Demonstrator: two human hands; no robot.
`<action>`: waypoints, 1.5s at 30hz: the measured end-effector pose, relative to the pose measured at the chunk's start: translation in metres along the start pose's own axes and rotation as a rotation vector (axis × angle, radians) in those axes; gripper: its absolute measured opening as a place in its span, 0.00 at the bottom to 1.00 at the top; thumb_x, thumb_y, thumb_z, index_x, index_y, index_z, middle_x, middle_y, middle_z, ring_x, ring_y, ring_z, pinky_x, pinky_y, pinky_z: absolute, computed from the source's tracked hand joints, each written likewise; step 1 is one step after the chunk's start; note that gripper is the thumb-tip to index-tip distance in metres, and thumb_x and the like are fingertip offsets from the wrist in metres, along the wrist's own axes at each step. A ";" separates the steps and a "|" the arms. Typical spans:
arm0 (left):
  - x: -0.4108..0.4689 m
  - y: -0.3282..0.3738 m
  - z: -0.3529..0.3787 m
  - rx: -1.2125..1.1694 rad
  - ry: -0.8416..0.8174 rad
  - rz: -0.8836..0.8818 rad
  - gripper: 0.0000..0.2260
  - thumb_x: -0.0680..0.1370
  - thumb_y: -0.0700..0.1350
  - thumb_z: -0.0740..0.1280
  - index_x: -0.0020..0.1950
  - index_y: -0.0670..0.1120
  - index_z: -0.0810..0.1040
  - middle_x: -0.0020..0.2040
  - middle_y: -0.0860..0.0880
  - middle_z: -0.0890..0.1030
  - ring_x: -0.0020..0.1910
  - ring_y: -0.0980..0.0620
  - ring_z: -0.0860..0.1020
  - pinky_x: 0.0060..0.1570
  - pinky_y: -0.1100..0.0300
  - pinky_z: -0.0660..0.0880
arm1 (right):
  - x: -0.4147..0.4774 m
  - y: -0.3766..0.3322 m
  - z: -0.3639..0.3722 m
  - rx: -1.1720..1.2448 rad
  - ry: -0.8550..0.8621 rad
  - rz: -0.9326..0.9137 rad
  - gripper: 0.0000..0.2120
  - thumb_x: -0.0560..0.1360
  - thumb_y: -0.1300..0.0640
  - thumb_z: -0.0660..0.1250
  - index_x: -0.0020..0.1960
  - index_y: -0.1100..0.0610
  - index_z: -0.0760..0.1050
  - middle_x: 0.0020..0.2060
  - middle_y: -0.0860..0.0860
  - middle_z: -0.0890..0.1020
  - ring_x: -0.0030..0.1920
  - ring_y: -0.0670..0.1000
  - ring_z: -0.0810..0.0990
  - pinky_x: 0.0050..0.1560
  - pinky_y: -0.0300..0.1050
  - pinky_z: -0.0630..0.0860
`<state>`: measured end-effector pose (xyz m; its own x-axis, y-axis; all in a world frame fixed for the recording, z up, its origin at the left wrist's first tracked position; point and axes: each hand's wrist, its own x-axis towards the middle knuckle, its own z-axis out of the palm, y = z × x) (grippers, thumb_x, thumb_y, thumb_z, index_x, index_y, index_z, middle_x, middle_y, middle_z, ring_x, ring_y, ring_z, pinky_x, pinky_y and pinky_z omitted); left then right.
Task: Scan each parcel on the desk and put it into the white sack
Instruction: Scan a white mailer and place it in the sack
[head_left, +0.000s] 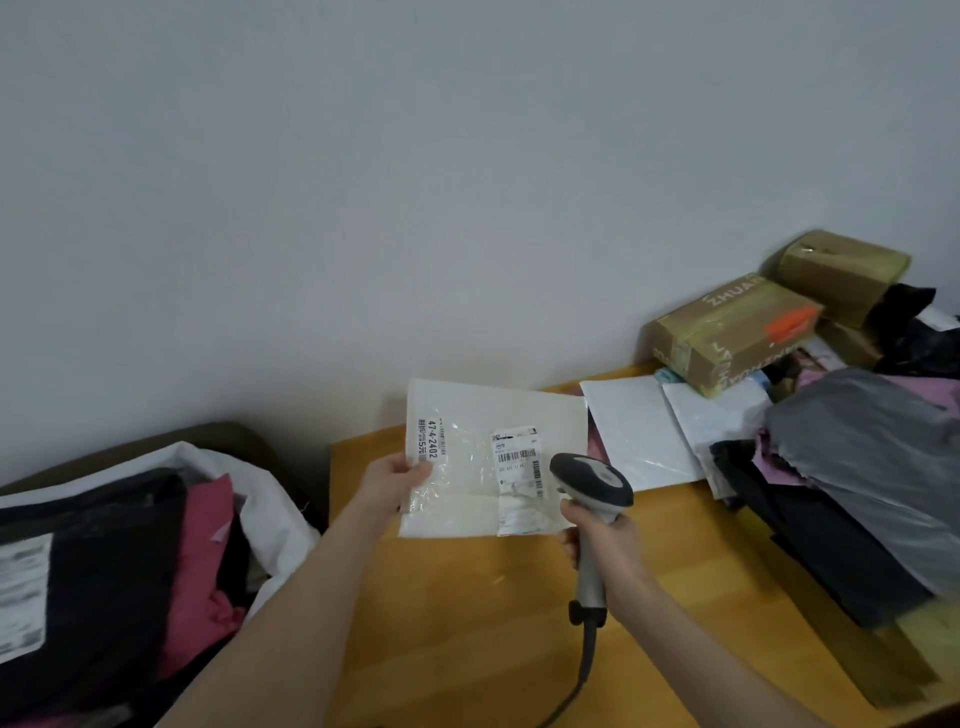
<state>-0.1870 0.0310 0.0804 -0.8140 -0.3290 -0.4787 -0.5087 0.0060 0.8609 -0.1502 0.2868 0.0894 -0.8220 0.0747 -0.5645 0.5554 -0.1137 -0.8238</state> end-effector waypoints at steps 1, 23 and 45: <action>-0.003 0.003 -0.002 -0.021 0.014 0.014 0.03 0.76 0.38 0.68 0.50 0.42 0.78 0.49 0.43 0.82 0.43 0.49 0.81 0.40 0.58 0.78 | -0.004 -0.001 0.000 -0.013 -0.010 -0.017 0.08 0.74 0.61 0.70 0.38 0.63 0.77 0.26 0.56 0.79 0.25 0.50 0.75 0.31 0.43 0.73; -0.049 0.007 -0.003 -0.065 0.157 0.137 0.07 0.77 0.36 0.66 0.55 0.37 0.77 0.44 0.44 0.80 0.39 0.49 0.79 0.37 0.60 0.79 | -0.071 -0.009 -0.027 -0.290 -0.130 -0.195 0.13 0.72 0.63 0.68 0.30 0.59 0.75 0.23 0.52 0.78 0.25 0.49 0.74 0.32 0.44 0.72; -0.068 0.013 0.005 -0.072 0.185 0.141 0.10 0.78 0.35 0.65 0.59 0.33 0.75 0.42 0.45 0.80 0.38 0.49 0.78 0.32 0.64 0.79 | -0.074 -0.014 -0.041 -0.308 -0.183 -0.213 0.12 0.72 0.64 0.68 0.30 0.60 0.75 0.22 0.51 0.77 0.24 0.48 0.73 0.31 0.42 0.71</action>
<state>-0.1403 0.0582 0.1234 -0.8068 -0.4972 -0.3191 -0.3673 -0.0009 0.9301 -0.0916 0.3235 0.1407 -0.9161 -0.1157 -0.3838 0.3590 0.1894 -0.9139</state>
